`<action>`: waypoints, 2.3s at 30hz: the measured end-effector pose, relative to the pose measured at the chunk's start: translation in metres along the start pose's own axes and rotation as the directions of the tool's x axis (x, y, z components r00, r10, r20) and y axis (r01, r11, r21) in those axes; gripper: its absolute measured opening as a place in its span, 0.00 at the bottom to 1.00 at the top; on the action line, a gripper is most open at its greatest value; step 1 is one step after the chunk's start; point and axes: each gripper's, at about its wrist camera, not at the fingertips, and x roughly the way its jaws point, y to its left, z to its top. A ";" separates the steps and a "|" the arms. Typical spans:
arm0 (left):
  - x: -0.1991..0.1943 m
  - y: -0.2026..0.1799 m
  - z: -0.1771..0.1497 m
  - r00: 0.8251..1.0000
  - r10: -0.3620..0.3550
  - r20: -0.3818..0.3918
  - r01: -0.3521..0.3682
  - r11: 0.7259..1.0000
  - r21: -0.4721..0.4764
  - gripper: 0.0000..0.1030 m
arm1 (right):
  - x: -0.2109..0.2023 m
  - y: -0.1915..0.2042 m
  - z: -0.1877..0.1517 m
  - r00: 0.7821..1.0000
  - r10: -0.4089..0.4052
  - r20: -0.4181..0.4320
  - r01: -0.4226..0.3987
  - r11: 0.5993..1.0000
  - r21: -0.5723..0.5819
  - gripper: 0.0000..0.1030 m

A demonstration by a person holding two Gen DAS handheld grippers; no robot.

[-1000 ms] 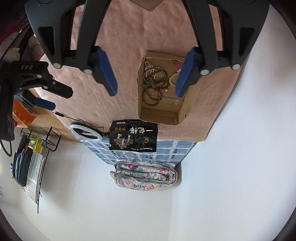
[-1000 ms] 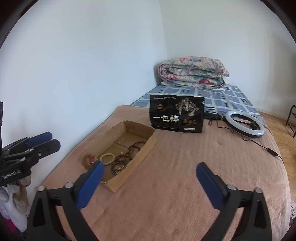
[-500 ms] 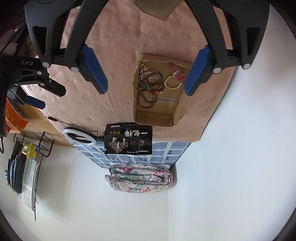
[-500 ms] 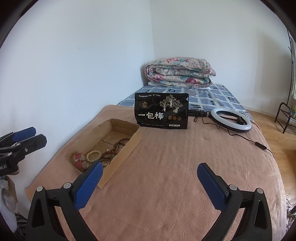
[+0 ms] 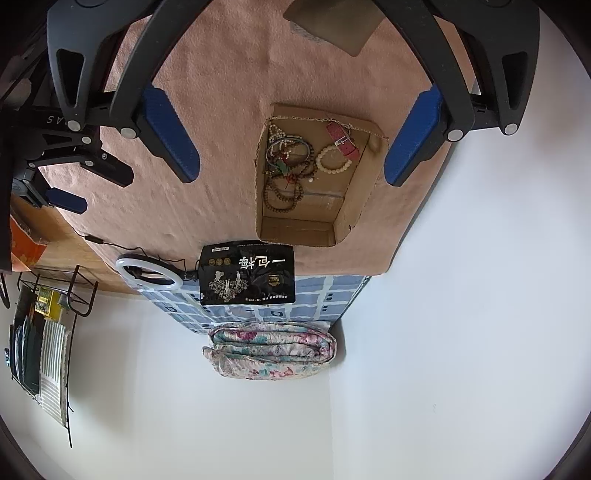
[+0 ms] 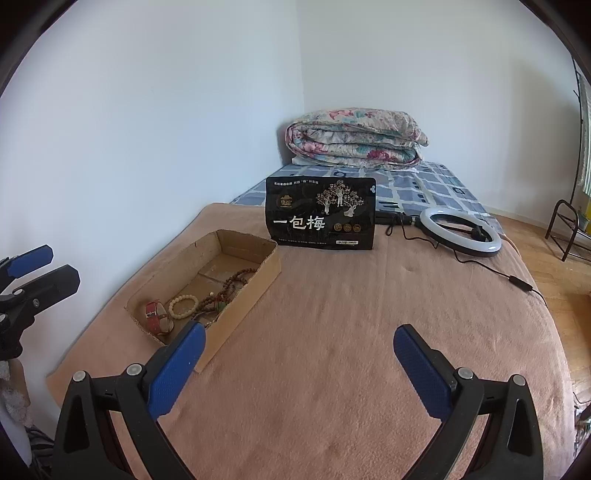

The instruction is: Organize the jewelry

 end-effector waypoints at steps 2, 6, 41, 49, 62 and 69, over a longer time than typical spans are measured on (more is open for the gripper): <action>0.000 0.000 -0.001 1.000 0.001 -0.004 -0.001 1.000 -0.003 0.99 | 0.000 -0.001 0.000 1.000 0.000 0.000 0.000 1.000 0.010 1.00; 0.001 -0.003 -0.002 1.000 -0.005 -0.021 0.005 1.000 0.002 0.99 | 0.000 -0.002 -0.001 1.000 -0.001 0.000 0.001 1.000 0.021 1.00; 0.004 -0.004 -0.001 1.000 -0.006 -0.022 0.006 1.000 0.003 0.99 | 0.003 -0.001 -0.001 1.000 0.001 -0.012 -0.001 1.000 0.031 1.00; 0.003 -0.004 -0.001 1.000 -0.007 -0.023 0.007 1.000 0.002 0.99 | 0.002 -0.003 -0.001 1.000 0.003 -0.011 -0.002 1.000 0.030 1.00; 0.003 -0.004 -0.001 1.000 -0.004 -0.021 0.004 1.000 0.002 0.99 | 0.004 0.000 -0.006 1.000 0.000 -0.014 0.000 0.999 0.035 1.00; 0.004 -0.003 -0.002 1.000 -0.005 -0.022 0.005 1.000 0.004 0.99 | 0.005 -0.001 -0.009 1.000 0.002 -0.023 -0.001 0.999 0.054 1.00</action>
